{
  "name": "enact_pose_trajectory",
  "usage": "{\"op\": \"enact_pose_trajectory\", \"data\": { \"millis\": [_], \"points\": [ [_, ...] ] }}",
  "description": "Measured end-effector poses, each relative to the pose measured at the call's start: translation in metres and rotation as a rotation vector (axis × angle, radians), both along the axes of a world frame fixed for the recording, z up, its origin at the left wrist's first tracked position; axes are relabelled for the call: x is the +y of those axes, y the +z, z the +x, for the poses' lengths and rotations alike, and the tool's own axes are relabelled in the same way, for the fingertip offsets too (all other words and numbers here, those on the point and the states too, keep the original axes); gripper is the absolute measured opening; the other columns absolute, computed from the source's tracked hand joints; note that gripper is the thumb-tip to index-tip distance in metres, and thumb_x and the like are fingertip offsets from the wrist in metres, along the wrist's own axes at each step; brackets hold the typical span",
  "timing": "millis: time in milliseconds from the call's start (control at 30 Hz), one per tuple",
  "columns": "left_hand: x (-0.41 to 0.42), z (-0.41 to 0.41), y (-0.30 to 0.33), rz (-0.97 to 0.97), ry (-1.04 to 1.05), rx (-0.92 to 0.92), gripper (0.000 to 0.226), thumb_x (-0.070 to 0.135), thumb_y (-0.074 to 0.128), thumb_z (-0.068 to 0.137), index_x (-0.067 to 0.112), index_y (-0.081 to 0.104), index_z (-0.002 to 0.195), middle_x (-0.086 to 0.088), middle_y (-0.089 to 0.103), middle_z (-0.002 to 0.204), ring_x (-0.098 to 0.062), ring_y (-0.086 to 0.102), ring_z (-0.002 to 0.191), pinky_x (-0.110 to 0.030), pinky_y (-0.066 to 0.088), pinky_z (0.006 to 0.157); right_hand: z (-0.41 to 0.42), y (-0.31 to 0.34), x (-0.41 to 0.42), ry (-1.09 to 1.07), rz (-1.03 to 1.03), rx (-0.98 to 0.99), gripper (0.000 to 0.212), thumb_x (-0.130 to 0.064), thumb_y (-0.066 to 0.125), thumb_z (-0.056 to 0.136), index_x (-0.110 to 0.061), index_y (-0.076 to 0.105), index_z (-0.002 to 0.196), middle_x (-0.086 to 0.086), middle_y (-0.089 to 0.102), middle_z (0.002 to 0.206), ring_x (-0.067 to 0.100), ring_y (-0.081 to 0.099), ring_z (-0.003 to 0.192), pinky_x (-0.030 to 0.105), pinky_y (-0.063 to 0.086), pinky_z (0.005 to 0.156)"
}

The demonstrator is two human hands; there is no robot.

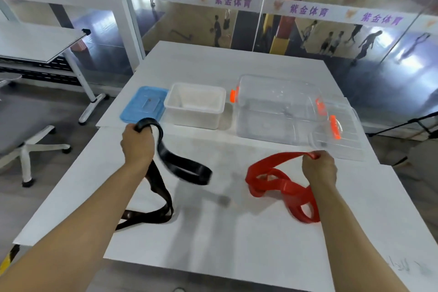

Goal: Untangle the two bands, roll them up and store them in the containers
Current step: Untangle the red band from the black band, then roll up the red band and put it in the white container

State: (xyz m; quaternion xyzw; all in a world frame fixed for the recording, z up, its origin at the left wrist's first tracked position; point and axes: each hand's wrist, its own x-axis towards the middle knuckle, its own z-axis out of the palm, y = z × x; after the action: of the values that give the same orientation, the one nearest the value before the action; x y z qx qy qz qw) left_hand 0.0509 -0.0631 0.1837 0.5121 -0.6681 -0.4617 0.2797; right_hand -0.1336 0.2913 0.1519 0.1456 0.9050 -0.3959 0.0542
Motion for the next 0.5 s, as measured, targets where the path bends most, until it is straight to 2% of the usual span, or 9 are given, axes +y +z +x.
{"op": "enact_pose_trajectory", "data": {
  "millis": [100,200,300,400,500],
  "points": [
    [0.003,0.000,-0.002,-0.063,-0.190,-0.151,0.012,0.011,0.056,0.088,0.006,0.059,0.098,-0.011,0.064,0.094,-0.032,0.060,0.092,-0.037,0.046,0.077,-0.003,0.000,0.013,-0.004,-0.033,0.015,0.034,-0.018,0.060,0.096,-0.013,0.060,0.129,0.014,0.067,0.125,0.037,0.062,0.117,0.042,0.049,0.095],
    [0.017,-0.001,-0.012,-0.085,-0.380,-0.276,0.016,0.003,0.062,0.085,0.011,0.059,0.098,-0.004,0.061,0.095,-0.024,0.055,0.090,-0.029,0.039,0.075,-0.009,0.000,0.027,-0.017,-0.014,0.063,0.043,-0.025,0.064,0.094,-0.019,0.054,0.135,0.013,0.064,0.127,0.036,0.065,0.112,0.045,0.053,0.098],
    [0.027,0.000,-0.020,-0.105,-0.425,-0.302,0.017,0.003,0.060,0.087,0.015,0.057,0.100,-0.004,0.061,0.100,-0.024,0.055,0.092,-0.029,0.039,0.077,-0.020,-0.003,0.042,-0.055,0.087,0.062,0.042,-0.030,0.061,0.096,-0.021,0.053,0.136,0.017,0.061,0.132,0.040,0.061,0.119,0.054,0.045,0.108],
    [0.036,0.002,-0.025,-0.075,-0.491,-0.319,0.021,0.001,0.064,0.085,0.013,0.058,0.102,-0.005,0.061,0.099,-0.026,0.057,0.095,-0.032,0.042,0.080,-0.028,-0.006,0.054,-0.052,0.201,0.016,0.040,-0.031,0.056,0.100,-0.023,0.052,0.139,0.018,0.058,0.138,0.042,0.053,0.128,0.054,0.036,0.111],
    [0.044,0.004,-0.027,-0.032,-0.572,-0.341,0.028,0.001,0.072,0.081,0.012,0.059,0.103,-0.006,0.062,0.098,-0.027,0.059,0.094,-0.032,0.043,0.078,-0.026,-0.013,0.059,0.019,0.267,-0.078,0.049,-0.029,0.057,0.100,-0.023,0.046,0.148,0.020,0.045,0.148,0.043,0.045,0.135,0.054,0.032,0.114]
  ]
}}
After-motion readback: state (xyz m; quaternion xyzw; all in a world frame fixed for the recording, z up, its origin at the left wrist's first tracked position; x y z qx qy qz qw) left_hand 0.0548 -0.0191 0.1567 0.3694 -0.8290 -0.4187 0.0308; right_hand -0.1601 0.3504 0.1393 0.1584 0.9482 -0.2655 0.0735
